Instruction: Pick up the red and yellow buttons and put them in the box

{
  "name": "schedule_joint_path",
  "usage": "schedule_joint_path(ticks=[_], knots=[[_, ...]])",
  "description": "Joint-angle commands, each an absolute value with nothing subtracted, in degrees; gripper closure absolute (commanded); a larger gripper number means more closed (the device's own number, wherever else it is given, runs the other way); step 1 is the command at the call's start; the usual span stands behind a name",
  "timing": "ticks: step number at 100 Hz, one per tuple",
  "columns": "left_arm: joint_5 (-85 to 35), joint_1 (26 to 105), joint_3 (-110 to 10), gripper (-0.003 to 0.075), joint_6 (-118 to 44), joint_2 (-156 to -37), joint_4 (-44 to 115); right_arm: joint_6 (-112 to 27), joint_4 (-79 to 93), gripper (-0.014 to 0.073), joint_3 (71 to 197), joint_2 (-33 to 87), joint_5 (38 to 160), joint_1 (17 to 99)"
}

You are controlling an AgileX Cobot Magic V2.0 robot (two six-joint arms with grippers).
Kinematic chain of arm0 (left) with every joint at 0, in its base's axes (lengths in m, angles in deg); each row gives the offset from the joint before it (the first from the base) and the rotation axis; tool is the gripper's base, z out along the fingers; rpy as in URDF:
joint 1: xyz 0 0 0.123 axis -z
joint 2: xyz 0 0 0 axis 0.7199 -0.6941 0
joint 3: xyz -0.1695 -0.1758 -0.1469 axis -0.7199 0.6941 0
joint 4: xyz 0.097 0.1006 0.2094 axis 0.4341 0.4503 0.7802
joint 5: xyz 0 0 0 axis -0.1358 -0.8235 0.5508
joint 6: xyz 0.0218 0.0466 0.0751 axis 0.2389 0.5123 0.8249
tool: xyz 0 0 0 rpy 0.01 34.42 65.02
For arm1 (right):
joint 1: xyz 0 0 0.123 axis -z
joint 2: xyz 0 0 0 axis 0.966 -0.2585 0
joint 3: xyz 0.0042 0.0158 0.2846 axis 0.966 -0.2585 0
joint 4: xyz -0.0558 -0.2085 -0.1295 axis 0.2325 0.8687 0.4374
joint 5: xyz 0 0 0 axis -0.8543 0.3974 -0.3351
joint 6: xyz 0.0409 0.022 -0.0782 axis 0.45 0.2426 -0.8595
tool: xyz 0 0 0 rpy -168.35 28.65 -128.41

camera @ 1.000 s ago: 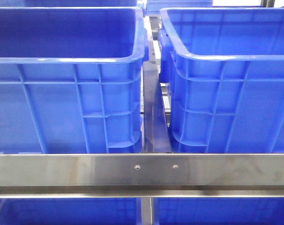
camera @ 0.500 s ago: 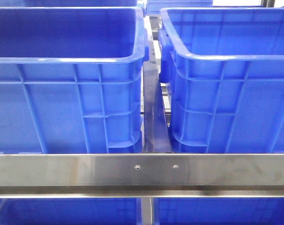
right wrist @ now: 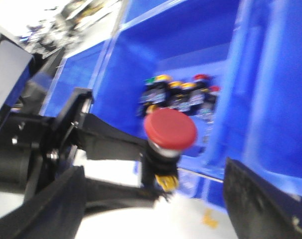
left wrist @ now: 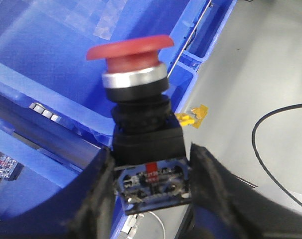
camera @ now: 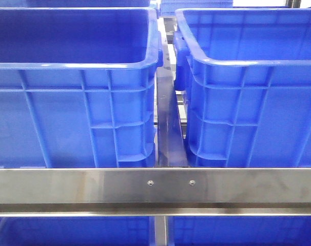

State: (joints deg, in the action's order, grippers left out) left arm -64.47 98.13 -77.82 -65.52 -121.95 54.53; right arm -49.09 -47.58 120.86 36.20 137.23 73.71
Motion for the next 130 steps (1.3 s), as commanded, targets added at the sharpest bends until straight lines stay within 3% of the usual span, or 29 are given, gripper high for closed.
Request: schedule_joint_path(ticks=[1,36,83,90,112,130], knots=[[-61.20,98.50,-79.72,0.0739,-65.59,-119.90,53.80,-54.27,-55.94,0.0010,122.78,33.12,138.09,73.54],[-61.20,98.50,-79.72,0.0739,-65.59,-119.90,53.80,-59.55,-61.32,0.0011,122.97,26.38,139.99,73.42],[-61.20,98.50,-79.72,0.0739,-65.59,-119.90,53.80,-63.93,-65.14,0.0020,122.97,21.93,137.57,65.60],[-61.20,98.50,-79.72,0.0739,-65.59,-119.90,53.72,-64.27,-65.59,0.0074,122.97,21.59,137.57,65.36],[-61.20,98.50,-79.72,0.0739,-65.59,-119.90,53.72,-65.23,-65.75,0.0375,122.97,21.48,138.20,65.25],[-61.20,98.50,-79.72,0.0736,-65.59,-119.90,53.72,-65.27,-65.75,0.0412,122.97,21.48,138.40,65.25]])
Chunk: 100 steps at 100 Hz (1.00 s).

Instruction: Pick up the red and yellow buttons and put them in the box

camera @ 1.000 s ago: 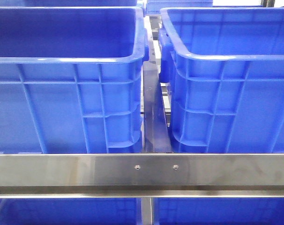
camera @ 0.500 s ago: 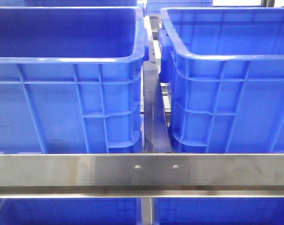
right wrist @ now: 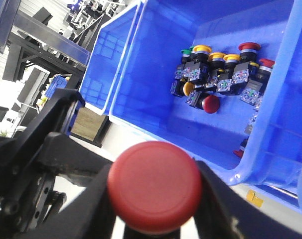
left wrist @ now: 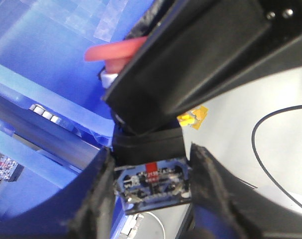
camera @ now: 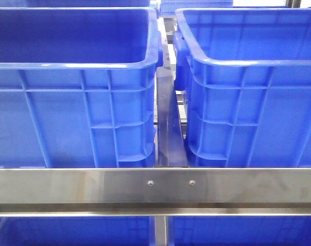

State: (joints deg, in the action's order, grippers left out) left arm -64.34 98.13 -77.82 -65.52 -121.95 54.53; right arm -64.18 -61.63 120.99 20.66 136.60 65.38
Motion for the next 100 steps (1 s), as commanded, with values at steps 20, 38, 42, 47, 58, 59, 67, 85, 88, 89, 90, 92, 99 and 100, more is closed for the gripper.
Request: schedule_joint_path(ticks=[20,38,42,47,58,59,67,85,88,89,90,92,99,100], knots=[[-61.20,98.50,-79.72,0.0519,-65.59,-119.90,53.72,-66.16,-65.75,0.0412,122.97,21.48,138.18,65.25],[-61.20,98.50,-79.72,0.0262,-65.69,-119.90,53.93,-66.51,-65.75,0.0412,122.97,21.48,136.26,65.25],[-61.20,98.50,-79.72,0.0252,-65.69,-119.90,53.93,-66.79,-65.75,0.0412,122.97,21.48,135.38,65.30],[-61.20,98.50,-79.72,0.0257,-65.69,-119.90,54.05,-67.12,-65.75,0.0412,122.97,21.48,134.26,65.37],[-61.20,98.39,-79.72,0.0258,-65.82,-119.90,54.35,-67.68,-65.75,0.0412,122.97,21.48,131.46,65.37],[-61.20,98.39,-79.72,0.0258,-65.83,-119.90,54.51,-67.68,-65.75,0.0412,122.97,21.48,131.31,65.44],[-61.20,97.54,-79.72,0.0258,-66.43,-119.90,54.74,-67.72,-65.75,0.0412,122.97,21.48,130.34,66.26],[-61.00,92.80,-79.72,0.0258,-69.30,-119.11,54.74,-67.72,-65.75,0.0412,122.97,21.48,129.99,70.22],[-60.88,91.92,-79.72,0.0258,-69.30,-118.81,54.74,-67.72,-65.75,0.0412,122.97,21.53,129.99,70.94],[-60.88,91.69,-79.72,0.0258,-69.30,-118.79,54.74,-67.72,-65.75,0.0412,122.97,21.53,130.06,71.28],[-60.88,91.23,-79.72,0.0258,-69.30,-118.79,54.74,-67.72,-65.75,0.0412,122.97,21.53,130.11,71.47],[-60.70,90.54,-79.61,0.0258,-69.30,-118.53,54.74,-67.72,-65.75,0.0412,122.97,21.53,130.21,72.01],[-60.73,88.10,-79.18,0.0258,-69.30,-117.70,54.74,-67.72,-65.75,0.0412,122.97,21.58,130.87,73.71],[-60.73,87.84,-79.10,0.0258,-69.30,-117.55,54.74,-67.72,-65.75,0.0412,122.97,21.58,130.95,73.87]])
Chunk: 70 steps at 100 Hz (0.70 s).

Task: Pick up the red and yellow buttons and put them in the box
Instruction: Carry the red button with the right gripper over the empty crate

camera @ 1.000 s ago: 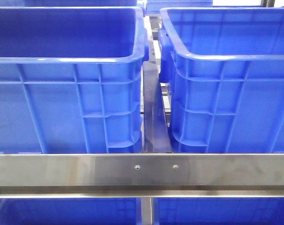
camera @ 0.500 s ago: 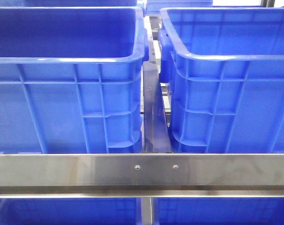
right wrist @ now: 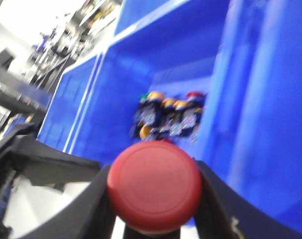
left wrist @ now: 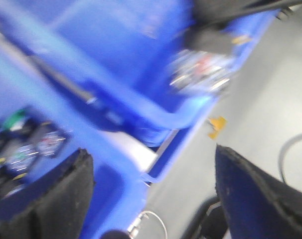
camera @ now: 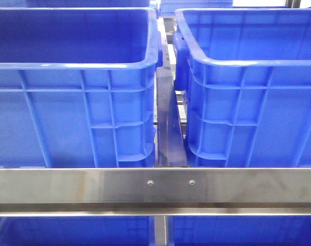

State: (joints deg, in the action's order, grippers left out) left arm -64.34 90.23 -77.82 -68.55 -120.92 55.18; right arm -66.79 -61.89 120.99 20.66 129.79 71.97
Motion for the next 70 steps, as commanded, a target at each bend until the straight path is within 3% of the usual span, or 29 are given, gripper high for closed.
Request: schedule_joint_path(ticks=[1,27,70], knots=[[-60.73,87.30,-79.08,0.0258,-69.30,-117.38,54.74,-67.72,-65.75,0.0412,122.97,21.58,131.10,74.17],[-56.75,76.89,-69.94,0.0258,-70.79,-110.11,54.74,-67.72,-65.75,0.0412,122.97,21.58,131.75,76.69],[-47.49,58.89,-45.02,0.0258,-74.05,-84.73,54.74,-67.72,-65.75,0.0412,122.97,21.58,130.24,76.69]])
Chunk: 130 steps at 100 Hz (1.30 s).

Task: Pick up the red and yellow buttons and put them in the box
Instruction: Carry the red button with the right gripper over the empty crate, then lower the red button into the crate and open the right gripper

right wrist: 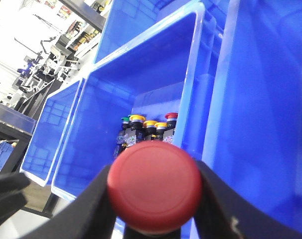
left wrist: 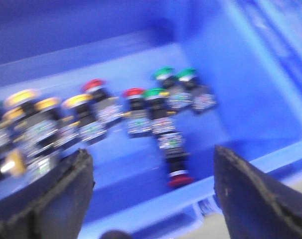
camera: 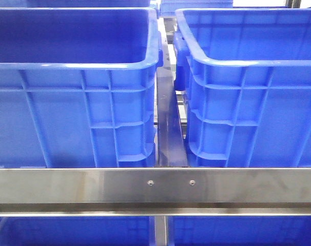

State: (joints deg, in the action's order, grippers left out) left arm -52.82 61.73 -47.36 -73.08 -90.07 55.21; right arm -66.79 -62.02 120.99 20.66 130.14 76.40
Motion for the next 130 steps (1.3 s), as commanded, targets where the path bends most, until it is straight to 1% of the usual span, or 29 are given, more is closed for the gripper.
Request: schedule_joint_path(ticks=[1,20,25,29,34,39,43,45,46,51,58,61,82,94,121,130], knots=[[-47.49,58.64,-44.70,0.0258,-74.05,-84.33,54.74,-67.72,-65.75,0.0412,122.97,21.58,130.17,76.69],[-47.49,53.42,-36.90,0.0259,-74.18,-74.73,54.74,-67.78,-65.75,0.0412,122.97,21.58,128.61,76.69],[-47.49,52.69,-35.58,0.0270,-74.18,-72.76,54.74,-68.11,-65.75,0.0412,122.97,21.58,127.78,76.69],[-47.49,52.42,-34.76,0.0295,-74.18,-71.26,54.74,-68.51,-65.75,0.0412,123.01,21.58,126.84,76.69],[-47.49,52.05,-33.74,0.0342,-74.18,-69.82,54.74,-69.50,-65.75,0.0412,123.51,21.58,125.57,76.69],[-47.49,51.76,-33.17,0.0409,-74.18,-68.70,54.74,-70.40,-65.75,0.0412,124.27,21.58,124.12,76.69],[-47.49,51.75,-32.98,0.0475,-74.18,-68.09,54.74,-71.34,-65.75,0.0412,125.00,21.58,122.66,76.69],[-47.49,51.75,-32.88,0.0521,-74.18,-67.82,54.74,-72.04,-65.75,0.0412,125.52,21.58,121.87,76.69],[-47.49,51.75,-32.88,0.0521,-74.18,-67.82,54.74,-72.51,-65.75,0.0412,125.87,21.51,121.58,76.69],[-47.49,51.75,-32.88,0.0611,-74.18,-67.53,54.74,-74.39,-65.75,0.0412,127.12,21.44,119.45,76.69],[-47.45,51.75,-32.88,0.0713,-74.18,-67.49,54.74,-77.32,-65.75,0.0412,128.70,21.17,115.78,76.69],[-47.45,51.75,-32.88,0.0739,-74.18,-67.49,54.74,-78.35,-65.75,0.0412,129.24,21.00,113.59,76.69],[-47.45,51.75,-32.88,0.0739,-74.18,-67.49,54.74,-84.88,-65.75,0.0412,130.42,17.46,100.11,76.69],[-47.45,51.75,-32.88,0.0739,-74.18,-67.49,54.74,-87.10,-65.75,0.0412,130.70,13.09,95.13,76.69],[-47.45,51.75,-32.88,0.0739,-74.18,-67.49,54.74,-94.01,-65.75,0.0412,137.48,0.24,94.84,76.59],[-47.45,51.75,-32.88,0.0739,-74.18,-67.49,54.74,-95.25,-65.75,0.0412,139.92,-3.87,96.41,76.59]])
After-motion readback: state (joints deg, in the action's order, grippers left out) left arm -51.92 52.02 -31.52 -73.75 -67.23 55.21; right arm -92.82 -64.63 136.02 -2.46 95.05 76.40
